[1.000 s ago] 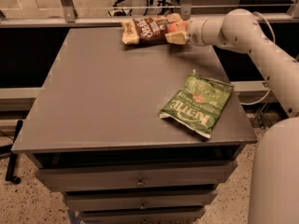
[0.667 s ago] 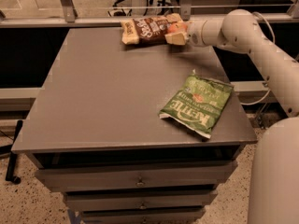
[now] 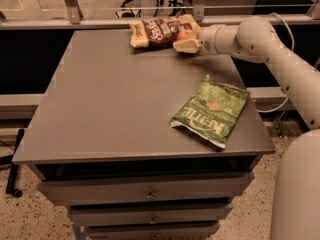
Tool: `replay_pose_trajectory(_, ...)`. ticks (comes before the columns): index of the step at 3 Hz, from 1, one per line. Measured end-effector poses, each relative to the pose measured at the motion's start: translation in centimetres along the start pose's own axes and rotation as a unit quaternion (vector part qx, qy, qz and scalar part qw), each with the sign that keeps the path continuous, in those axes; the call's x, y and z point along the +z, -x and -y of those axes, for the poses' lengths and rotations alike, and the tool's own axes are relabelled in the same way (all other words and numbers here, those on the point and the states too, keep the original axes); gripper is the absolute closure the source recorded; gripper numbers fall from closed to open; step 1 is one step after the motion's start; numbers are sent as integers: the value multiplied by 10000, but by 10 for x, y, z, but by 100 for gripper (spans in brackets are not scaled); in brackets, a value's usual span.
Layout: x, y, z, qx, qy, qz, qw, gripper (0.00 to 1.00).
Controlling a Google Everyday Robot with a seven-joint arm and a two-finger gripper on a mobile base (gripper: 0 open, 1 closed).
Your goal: Move apple near brown chip bag
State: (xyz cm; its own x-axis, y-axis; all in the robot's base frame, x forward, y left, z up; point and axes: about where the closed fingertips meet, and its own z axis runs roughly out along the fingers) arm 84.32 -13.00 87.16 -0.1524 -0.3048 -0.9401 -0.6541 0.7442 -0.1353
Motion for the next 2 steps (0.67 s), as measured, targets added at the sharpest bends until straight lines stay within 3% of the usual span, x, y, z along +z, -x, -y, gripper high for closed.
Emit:
replay_pose_trajectory(1, -3, -3, -4, 48, 21, 15, 10000, 0)
replay_pose_trajectory(2, -6, -3, -5, 50, 22, 22, 10000, 0)
